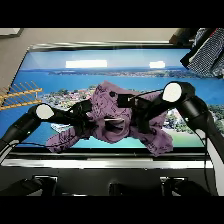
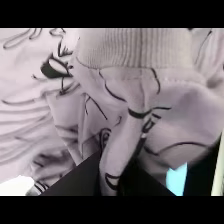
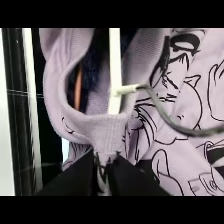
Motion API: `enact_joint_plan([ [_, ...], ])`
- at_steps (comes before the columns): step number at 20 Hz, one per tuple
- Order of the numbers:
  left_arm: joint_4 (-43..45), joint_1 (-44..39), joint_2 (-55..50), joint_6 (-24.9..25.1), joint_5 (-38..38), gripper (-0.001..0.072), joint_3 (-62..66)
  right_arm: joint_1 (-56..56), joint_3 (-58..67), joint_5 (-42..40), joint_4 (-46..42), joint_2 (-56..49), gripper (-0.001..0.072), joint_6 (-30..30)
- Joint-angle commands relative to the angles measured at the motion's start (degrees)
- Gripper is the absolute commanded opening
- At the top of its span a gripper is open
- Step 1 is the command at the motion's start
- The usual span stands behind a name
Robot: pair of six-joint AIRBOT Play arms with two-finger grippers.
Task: Fold the clothes and pants, and hang the long-sleeved shirts on hangers.
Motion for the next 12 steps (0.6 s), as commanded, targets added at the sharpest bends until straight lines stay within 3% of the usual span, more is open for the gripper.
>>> enact_joint_plan([
  [1, 0.46, -0.02, 0.87, 0.55, -0.24, 0.0029, 0.02, -0.04, 0.07, -1.29, -4.15, 3.96, 0.0296, 1.25],
  [2, 0.44, -0.02, 1.36, 0.52, -0.24, 0.0029, 0.02, -0.04, 0.15, -2.75, -5.62, 5.64, 0.0334, 4.33],
  [4, 0.46, 0.00, 2.43, 0.55, -0.24, 0.0029, 0.02, -0.59, 0.37, -4.46, -9.81, 9.14, 0.0334, 9.90],
  [8, 0.44, -0.02, 4.66, 0.55, -0.24, 0.0029, 0.00, -14.97, 0.57, -3.96, -4.50, 14.38, 0.0344, 10.64],
  [10, 0.44, -0.02, 5.53, 0.55, -0.24, 0.0029, 0.00, -25.46, 0.02, -3.41, 2.16, 14.21, 0.0552, 10.29],
  [12, 0.44, -0.02, 6.32, 0.55, -0.24, 0.0029, 0.00, -33.24, -1.88, -2.36, 8.70, 12.26, 0.0570, 7.91],
])
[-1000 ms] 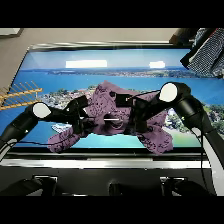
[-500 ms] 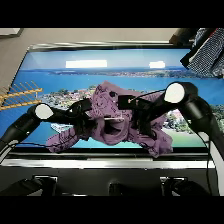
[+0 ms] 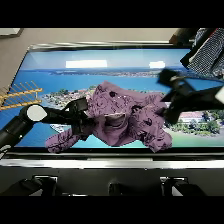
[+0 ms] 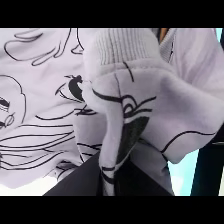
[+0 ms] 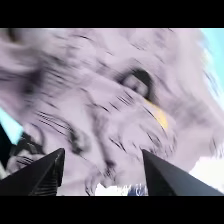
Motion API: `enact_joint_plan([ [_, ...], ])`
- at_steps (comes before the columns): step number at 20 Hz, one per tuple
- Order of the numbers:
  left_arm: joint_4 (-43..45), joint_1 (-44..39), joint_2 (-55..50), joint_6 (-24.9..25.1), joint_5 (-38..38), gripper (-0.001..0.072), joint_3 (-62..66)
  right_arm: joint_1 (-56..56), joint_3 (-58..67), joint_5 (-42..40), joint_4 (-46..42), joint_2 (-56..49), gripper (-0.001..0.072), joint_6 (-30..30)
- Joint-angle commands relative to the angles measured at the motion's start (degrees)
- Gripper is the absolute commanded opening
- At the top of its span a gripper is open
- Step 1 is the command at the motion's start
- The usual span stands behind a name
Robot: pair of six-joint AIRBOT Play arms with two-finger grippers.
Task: Fold the clothes and pants, and hang the long-sleeved shirts on hangers.
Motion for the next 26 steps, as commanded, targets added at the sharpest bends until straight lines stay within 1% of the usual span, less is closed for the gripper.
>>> enact_joint_plan([
  [1, 0.02, 0.00, 1.53, 0.04, -0.04, 0.0029, 0.00, -12.59, -2.78, 2.38, 10.62, -1.77, 0.0572, -4.33],
  [3, 0.02, -0.02, 2.03, 0.04, -0.04, 0.0029, 0.00, -13.38, -5.73, 3.78, 12.61, -4.50, 0.0597, -8.57],
  [6, 0.02, -0.02, 2.14, 0.04, -0.04, 0.0029, 0.00, -11.45, -9.38, 4.00, 14.47, -8.83, 0.0597, -14.05],
  [13, -0.24, -0.02, 2.14, 0.00, -0.09, 0.0029, 0.00, -6.27, -9.88, 2.71, 14.62, -17.81, 0.0591, -14.93],
  [14, -0.74, -0.02, 2.14, 0.02, -0.09, 0.0029, 0.00, -5.64, -9.88, 2.49, 14.99, -18.82, 0.0560, -14.93],
  [15, -1.25, -0.02, 2.14, 0.02, -0.07, 0.0029, 0.00, -4.98, -9.88, 2.67, 15.15, -19.71, 0.0514, -14.93],
  [17, -1.53, -0.02, 2.12, 0.02, -0.09, 0.0029, 0.00, -3.98, -9.88, 3.10, 15.04, -20.94, 0.0456, -14.91],
  [19, -1.53, -0.02, 2.12, 0.02, -0.07, 0.0029, 0.00, -3.76, -9.88, 3.63, 15.19, -20.98, 0.0265, -14.93],
  [20, -1.51, -0.02, 2.12, 0.02, -0.09, 0.0029, 0.00, -3.76, -9.88, 4.72, 15.10, -20.87, 0.0124, -14.93],
  [21, -1.51, -0.02, 2.12, 0.00, -0.09, 0.0029, 0.00, -3.76, -9.88, 6.05, 14.80, -20.61, 0.0037, -15.04],
  [24, -1.51, -0.02, 2.12, -1.18, -0.04, 0.0036, 0.00, -3.76, -9.88, 7.02, 13.31, -18.12, 0.0035, -15.30],
  [25, -1.51, -0.02, 2.12, -1.31, -0.02, 0.0074, 0.00, -3.76, -9.88, 7.08, 13.18, -16.74, 0.0034, -15.30],
  [26, -1.49, -0.02, 2.12, -2.45, 0.33, 0.0182, 0.00, -3.76, -9.88, 7.06, 12.66, -14.91, 0.0034, -15.02],
])
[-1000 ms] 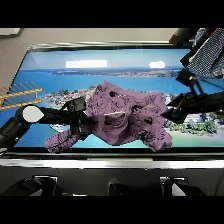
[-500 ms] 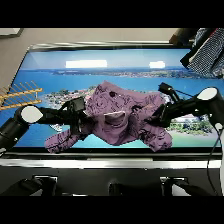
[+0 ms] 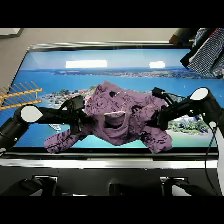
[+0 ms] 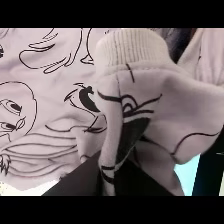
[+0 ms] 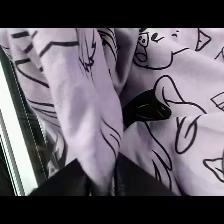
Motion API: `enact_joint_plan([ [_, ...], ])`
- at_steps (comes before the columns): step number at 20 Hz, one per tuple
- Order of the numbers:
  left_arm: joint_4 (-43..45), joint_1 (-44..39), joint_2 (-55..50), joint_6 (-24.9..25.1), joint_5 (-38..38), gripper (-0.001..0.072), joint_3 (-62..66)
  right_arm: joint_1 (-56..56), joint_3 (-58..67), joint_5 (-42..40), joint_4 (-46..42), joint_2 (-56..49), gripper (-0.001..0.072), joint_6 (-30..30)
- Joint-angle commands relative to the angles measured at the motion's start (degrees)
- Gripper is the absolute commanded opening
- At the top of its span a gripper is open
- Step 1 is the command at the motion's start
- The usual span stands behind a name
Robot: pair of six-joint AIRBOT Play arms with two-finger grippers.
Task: Fold the clothes and pants, and hang the long-sleeved shirts on hangers.
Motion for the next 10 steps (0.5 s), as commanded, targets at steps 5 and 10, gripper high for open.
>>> enact_joint_plan([
  [5, -0.13, 0.00, 0.04, -18.12, 13.64, 0.0720, 0.00, 0.13, -0.02, 0.09, -4.81, 12.94, 0.0032, 9.22],
  [10, -3.50, 0.02, 0.31, -39.54, 29.75, 0.0720, 3.58, 0.13, 0.04, -2.58, -6.36, 23.32, 0.0032, 18.99],
])
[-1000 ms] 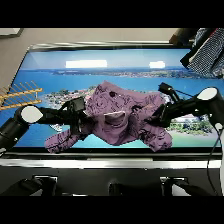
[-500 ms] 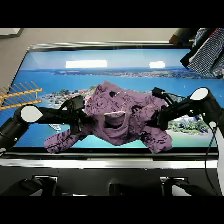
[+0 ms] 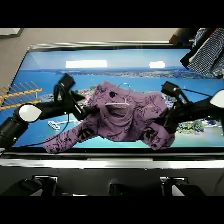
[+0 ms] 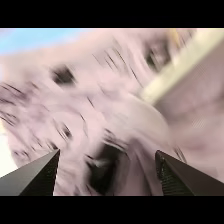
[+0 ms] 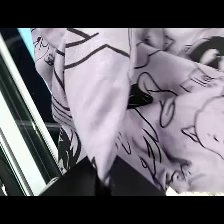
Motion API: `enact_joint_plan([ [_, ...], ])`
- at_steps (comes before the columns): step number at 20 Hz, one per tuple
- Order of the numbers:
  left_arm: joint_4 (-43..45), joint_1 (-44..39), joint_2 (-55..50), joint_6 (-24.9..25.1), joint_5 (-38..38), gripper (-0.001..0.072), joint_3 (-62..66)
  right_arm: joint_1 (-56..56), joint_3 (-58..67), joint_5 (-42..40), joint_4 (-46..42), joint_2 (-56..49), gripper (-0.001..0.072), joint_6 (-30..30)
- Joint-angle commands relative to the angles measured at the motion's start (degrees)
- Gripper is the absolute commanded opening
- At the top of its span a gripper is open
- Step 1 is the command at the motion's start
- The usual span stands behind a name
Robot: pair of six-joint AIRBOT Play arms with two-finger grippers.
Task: Fold the clothes and pants, and hang the long-sleeved shirts on hangers.
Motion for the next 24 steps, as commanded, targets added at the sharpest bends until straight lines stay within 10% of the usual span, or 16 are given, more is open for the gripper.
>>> enact_joint_plan([
  [1, -1.18, 0.13, 0.33, -21.11, 12.61, 0.0720, 3.08, 0.04, 0.07, -4.17, -1.36, 8.37, 0.0032, 9.97],
  [8, -1.18, -0.26, 3.58, -32.72, 13.18, 0.0720, 7.08, 0.04, 0.07, -13.90, -16.46, 29.81, 0.0036, 23.37],
  [12, -1.18, -0.39, 5.05, -37.83, 11.87, 0.0709, 7.08, 0.04, 0.20, -15.32, -42.99, 38.36, 0.0035, 57.22],
  [16, -1.18, -0.39, 5.05, -44.02, 4.87, 0.0627, 7.08, 0.04, 7.89, -8.15, -57.88, 36.70, 0.0033, 74.73],
  [24, -0.96, -0.39, 5.01, -44.83, -4.44, 0.0596, 7.06, -1.03, 44.50, 10.43, -76.87, 2.14, 0.0034, 74.93],
])
